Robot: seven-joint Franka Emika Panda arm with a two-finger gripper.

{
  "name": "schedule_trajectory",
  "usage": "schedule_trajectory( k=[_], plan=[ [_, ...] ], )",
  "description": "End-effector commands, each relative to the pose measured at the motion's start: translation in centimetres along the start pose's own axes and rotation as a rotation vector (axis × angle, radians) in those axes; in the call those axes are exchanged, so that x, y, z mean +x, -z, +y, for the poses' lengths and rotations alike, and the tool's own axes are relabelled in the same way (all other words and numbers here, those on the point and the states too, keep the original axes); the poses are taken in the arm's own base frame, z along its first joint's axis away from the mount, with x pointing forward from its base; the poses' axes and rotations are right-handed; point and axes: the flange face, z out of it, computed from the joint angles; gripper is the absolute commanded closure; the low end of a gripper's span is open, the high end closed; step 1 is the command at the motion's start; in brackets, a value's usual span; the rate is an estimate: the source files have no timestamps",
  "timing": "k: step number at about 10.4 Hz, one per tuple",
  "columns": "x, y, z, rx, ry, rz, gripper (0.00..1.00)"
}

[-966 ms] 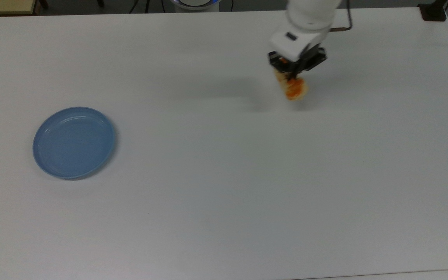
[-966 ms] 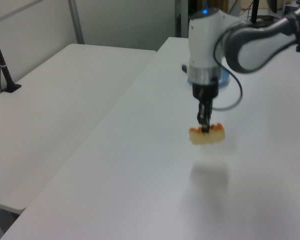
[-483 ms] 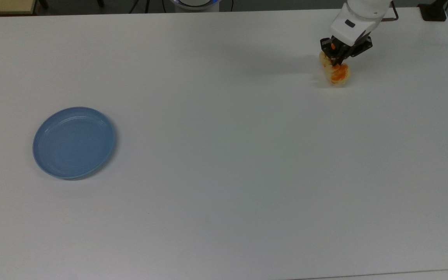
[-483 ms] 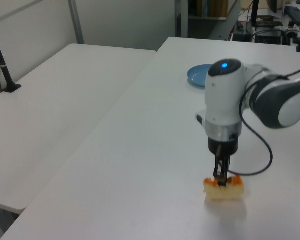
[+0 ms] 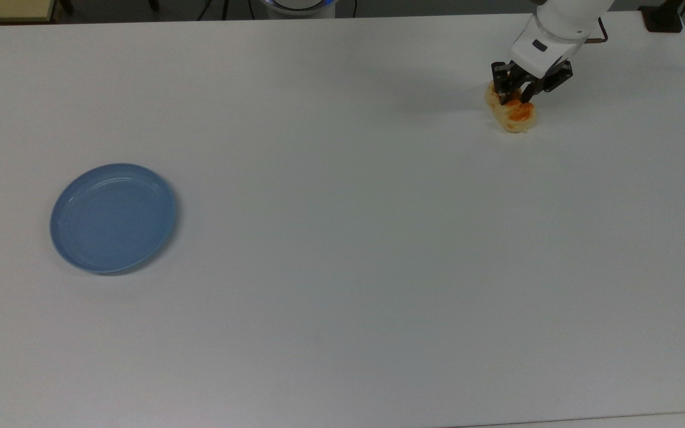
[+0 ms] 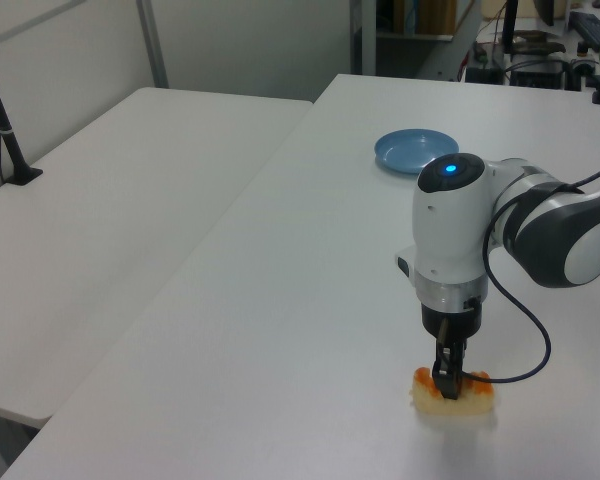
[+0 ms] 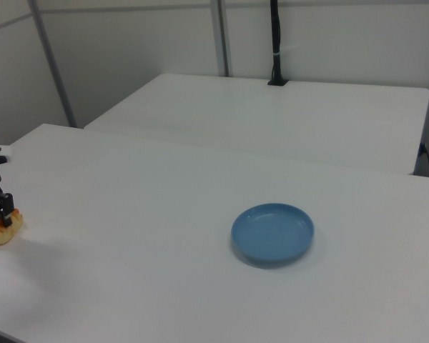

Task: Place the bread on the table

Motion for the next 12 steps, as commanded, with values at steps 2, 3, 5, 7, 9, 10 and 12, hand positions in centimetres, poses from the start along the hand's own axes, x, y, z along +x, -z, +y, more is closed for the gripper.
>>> schedule_trajectory(
  k=[2,3,5,7,9,10,12],
  plan=[
    [2.2,9.9,7.1,-0.003,-0.105,0.009,0.0],
    [3.4,12.2,11.2,-0.002,-0.084,0.011,0.0],
    [6.4,16.4,23.0,0.008,-0.105,0.023,0.0],
    [8.5,18.7,34.0,0.018,-0.162,0.03,0.0],
    [8.7,20.5,40.4,0.01,-0.219,0.022,0.0],
    [8.4,20.5,41.7,-0.042,-0.233,0.003,0.0],
    [8.3,20.5,43.6,-0.062,-0.258,0.0,0.0]
  ],
)
